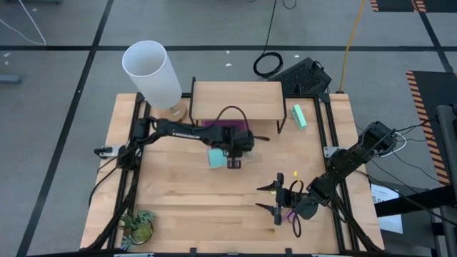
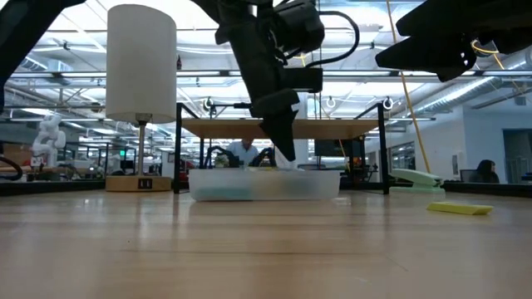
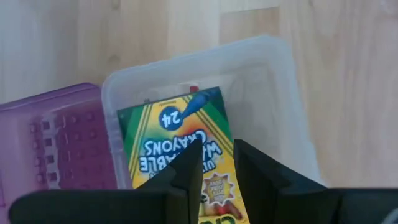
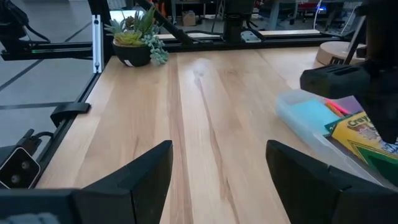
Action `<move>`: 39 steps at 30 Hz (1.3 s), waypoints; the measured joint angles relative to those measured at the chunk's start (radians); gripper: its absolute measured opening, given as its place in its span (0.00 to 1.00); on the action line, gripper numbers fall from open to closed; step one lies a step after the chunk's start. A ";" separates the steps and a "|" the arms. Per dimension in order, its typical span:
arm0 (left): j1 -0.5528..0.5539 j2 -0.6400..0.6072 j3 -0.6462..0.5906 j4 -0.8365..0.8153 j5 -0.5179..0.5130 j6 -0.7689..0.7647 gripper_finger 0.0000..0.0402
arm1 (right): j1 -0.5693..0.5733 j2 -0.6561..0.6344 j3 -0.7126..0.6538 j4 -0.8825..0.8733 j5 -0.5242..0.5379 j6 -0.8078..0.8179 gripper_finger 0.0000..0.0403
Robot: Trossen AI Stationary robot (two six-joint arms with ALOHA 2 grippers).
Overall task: Pack school essentials
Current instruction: Put the crayon box into the violet supply box
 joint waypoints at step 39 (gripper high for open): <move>-0.033 -0.037 -0.115 0.125 -0.051 -0.022 0.23 | -0.004 0.000 0.000 0.002 0.004 0.008 0.62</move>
